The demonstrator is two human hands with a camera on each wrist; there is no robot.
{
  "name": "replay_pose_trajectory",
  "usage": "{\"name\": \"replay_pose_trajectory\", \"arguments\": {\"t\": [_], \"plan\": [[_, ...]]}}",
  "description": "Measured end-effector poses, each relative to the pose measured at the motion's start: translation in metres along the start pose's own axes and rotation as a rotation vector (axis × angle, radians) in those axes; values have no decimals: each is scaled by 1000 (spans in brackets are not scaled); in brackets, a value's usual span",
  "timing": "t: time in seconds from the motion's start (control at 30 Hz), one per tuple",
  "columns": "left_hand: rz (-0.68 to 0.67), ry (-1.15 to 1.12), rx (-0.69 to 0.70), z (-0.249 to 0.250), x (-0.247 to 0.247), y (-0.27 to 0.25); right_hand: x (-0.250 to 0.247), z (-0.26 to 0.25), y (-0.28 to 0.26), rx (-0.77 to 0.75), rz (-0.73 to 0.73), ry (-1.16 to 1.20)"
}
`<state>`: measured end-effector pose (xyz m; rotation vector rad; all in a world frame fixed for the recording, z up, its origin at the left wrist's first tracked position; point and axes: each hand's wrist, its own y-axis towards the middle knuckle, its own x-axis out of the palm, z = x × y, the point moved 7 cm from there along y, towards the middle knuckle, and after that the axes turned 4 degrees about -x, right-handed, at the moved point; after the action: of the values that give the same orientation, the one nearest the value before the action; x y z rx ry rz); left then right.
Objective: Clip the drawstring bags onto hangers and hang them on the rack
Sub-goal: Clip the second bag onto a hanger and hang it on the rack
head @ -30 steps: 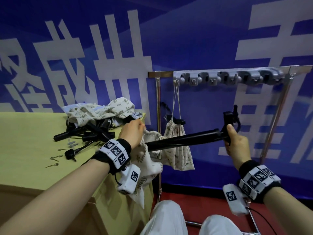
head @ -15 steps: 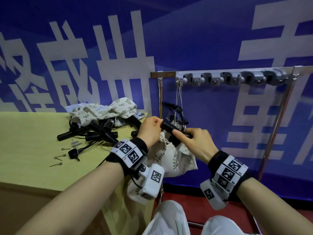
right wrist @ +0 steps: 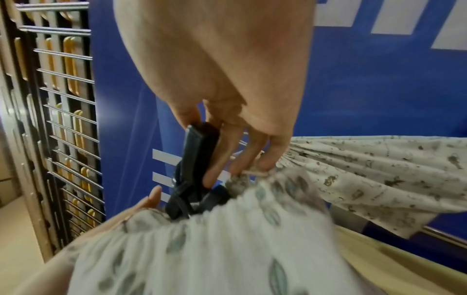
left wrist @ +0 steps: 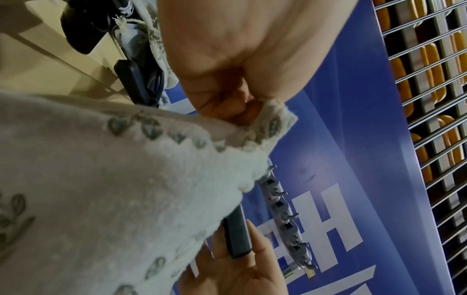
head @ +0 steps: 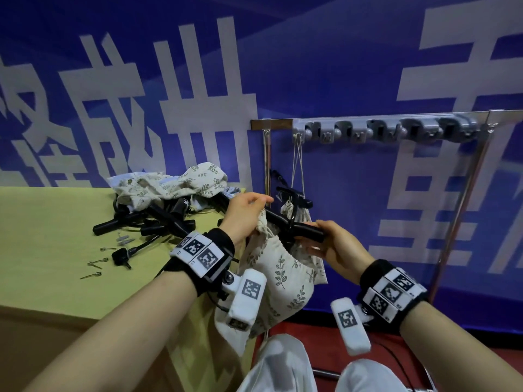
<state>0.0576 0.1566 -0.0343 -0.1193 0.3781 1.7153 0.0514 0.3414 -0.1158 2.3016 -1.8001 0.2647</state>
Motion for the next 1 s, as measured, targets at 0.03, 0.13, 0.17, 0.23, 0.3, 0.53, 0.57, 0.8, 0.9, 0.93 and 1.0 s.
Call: {"name": "replay_pose_trajectory", "arguments": {"t": [0.03,0.13,0.17,0.23,0.3,0.53,0.57,0.8,0.9,0.93,1.0], "plan": [[-13,-24,-18,-1,2,-1,-3,2,-1,-20,26,-27],[-73,-56,-97,-5,8,-5,-6,7,-3,-55,102,-71],[-89,-56,-114,-7,10,-5,-5,10,-3,-41,102,-55],[-124,-42,-126,-9,14,-7,-5,20,-1,8,93,-5],[-154,-16,-133,-11,17,-9,-1,29,-2,60,75,70],[-110,238,-105,-18,10,-15,2,37,1,-21,80,-35],[-105,264,-118,-20,9,-14,0,38,0,-17,79,-79],[-135,192,-171,-23,12,-21,6,61,-5,35,-51,31],[-134,129,-182,-21,14,-26,11,63,-4,-71,-87,-93],[-126,101,-191,-22,15,-27,12,64,-3,-112,-80,-154],[-123,33,-214,-22,19,-29,13,66,0,-204,-14,-295]]}}
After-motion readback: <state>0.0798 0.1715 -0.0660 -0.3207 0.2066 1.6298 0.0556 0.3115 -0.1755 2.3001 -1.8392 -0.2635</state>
